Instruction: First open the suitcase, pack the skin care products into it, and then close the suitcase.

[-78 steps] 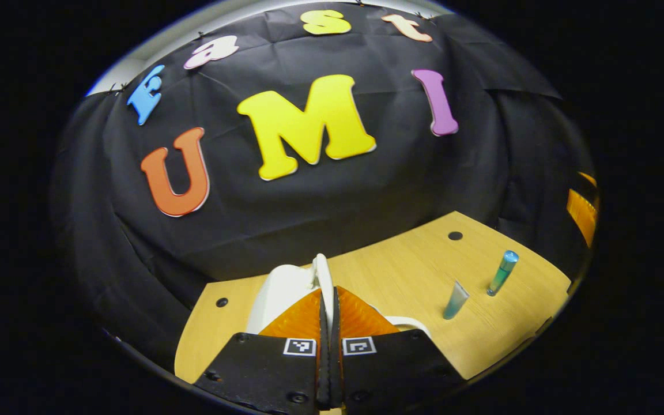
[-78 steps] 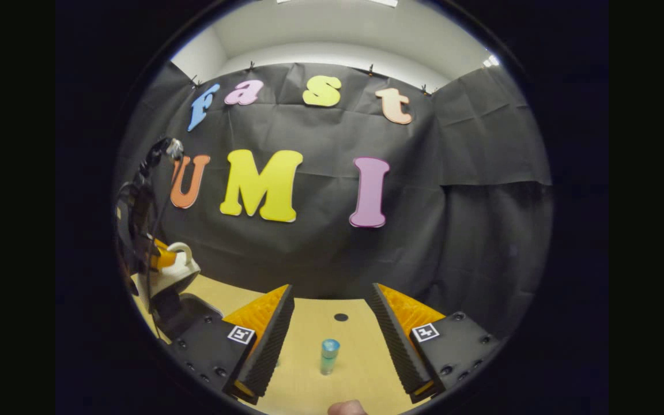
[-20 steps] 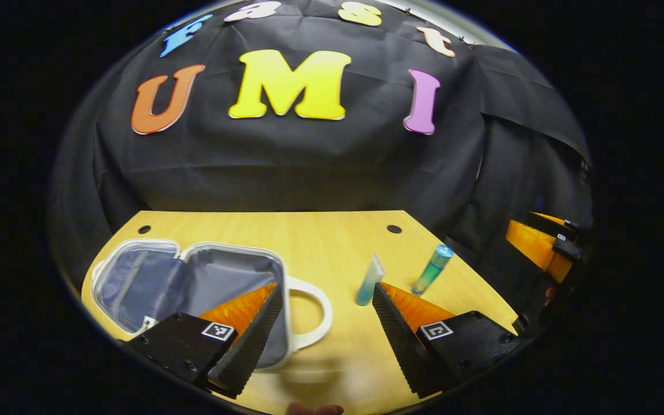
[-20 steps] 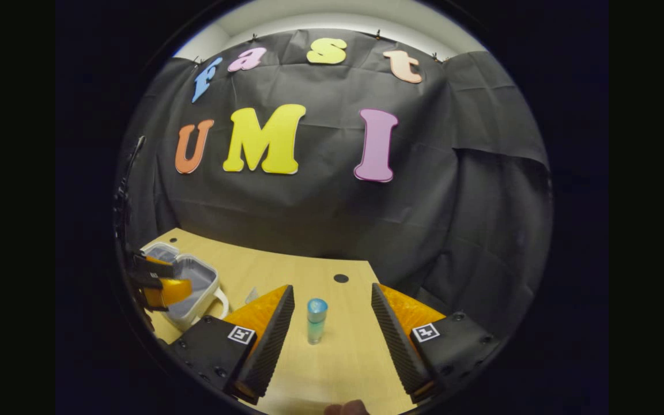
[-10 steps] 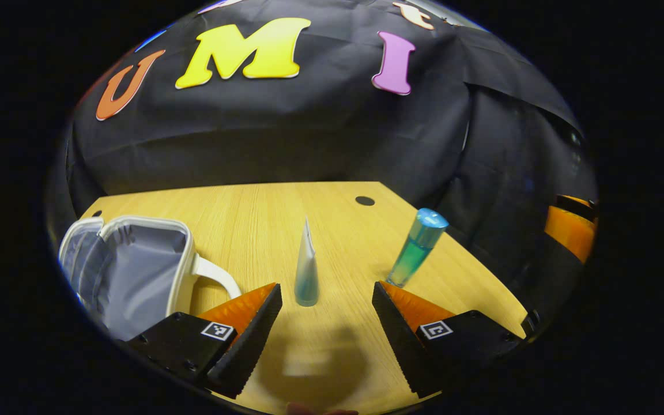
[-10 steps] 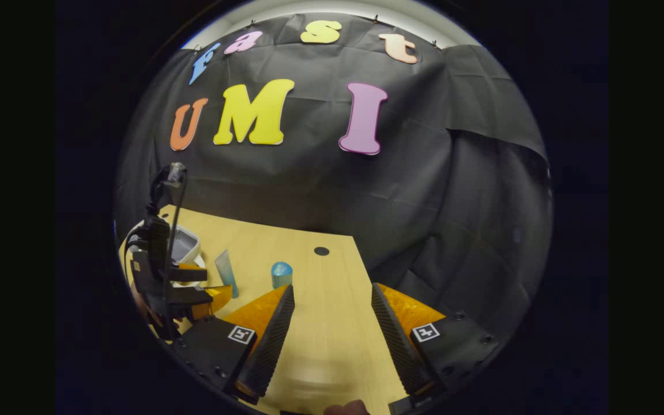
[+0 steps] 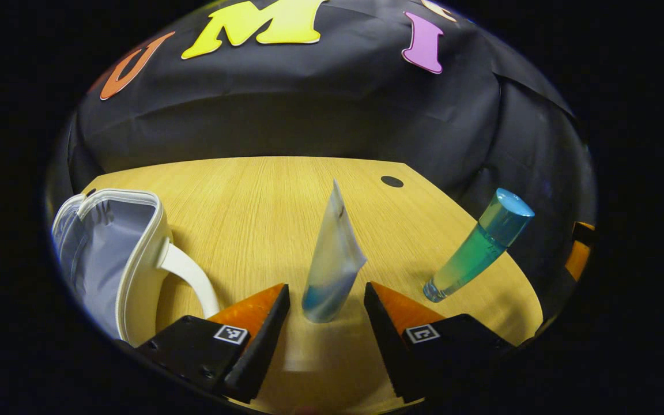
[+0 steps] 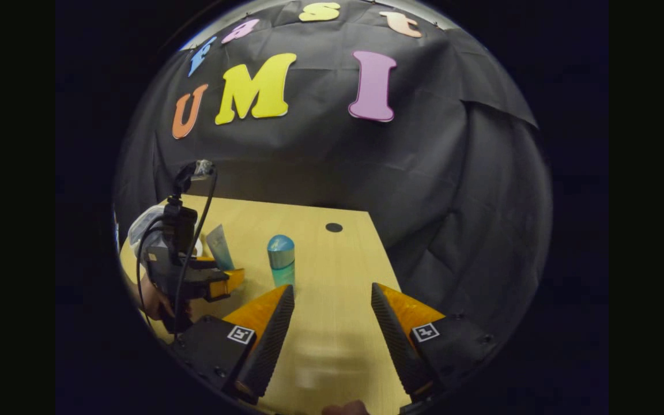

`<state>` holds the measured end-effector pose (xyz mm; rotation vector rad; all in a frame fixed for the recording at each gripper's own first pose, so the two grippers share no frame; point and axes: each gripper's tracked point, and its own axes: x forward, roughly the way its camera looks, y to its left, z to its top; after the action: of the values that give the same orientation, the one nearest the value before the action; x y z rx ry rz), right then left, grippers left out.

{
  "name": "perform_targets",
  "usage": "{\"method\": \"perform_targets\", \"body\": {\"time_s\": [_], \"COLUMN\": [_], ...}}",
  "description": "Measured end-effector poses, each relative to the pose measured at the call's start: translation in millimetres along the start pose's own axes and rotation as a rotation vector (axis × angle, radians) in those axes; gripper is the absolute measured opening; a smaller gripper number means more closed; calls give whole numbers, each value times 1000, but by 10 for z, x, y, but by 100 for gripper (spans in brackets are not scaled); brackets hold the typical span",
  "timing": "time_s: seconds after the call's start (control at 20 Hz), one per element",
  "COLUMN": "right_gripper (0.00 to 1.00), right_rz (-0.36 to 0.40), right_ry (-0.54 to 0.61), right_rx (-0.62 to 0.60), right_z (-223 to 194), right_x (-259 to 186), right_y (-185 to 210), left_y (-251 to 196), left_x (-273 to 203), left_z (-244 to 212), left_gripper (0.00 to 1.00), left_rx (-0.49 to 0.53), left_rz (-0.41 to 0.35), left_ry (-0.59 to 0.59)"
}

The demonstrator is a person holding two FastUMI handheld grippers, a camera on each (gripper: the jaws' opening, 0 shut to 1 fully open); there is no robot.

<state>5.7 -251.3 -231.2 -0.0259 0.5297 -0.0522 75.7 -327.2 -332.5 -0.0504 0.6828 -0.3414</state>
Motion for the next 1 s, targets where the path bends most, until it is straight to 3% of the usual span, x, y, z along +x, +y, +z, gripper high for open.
{"method": "perform_targets", "body": {"time_s": [0.05,0.1,0.15,0.3,0.6,0.9,1.0], "right_gripper": [80,80,80,80,80,80,68], "right_rz": [12,23,38,100,191,257,262], "right_ry": [3,4,5,23,47,113,157], "right_rx": [3,5,9,-4,3,79,131], "right_z": [-8,-26,-56,-189,-343,-397,-490], "right_x": [66,126,186,383,720,1225,1324], "right_y": [26,58,92,291,604,898,926], "left_y": [7,25,44,95,93,60,147], "left_x": [10,14,26,54,-152,-599,-734], "left_z": [-3,-10,-18,-22,146,403,474], "left_gripper": [87,73,69,44,38,37,37], "left_rx": [11,20,23,46,88,8,-41], "left_rz": [4,7,12,29,9,-10,5], "left_ry": [3,6,9,12,-2,-28,-35]}}
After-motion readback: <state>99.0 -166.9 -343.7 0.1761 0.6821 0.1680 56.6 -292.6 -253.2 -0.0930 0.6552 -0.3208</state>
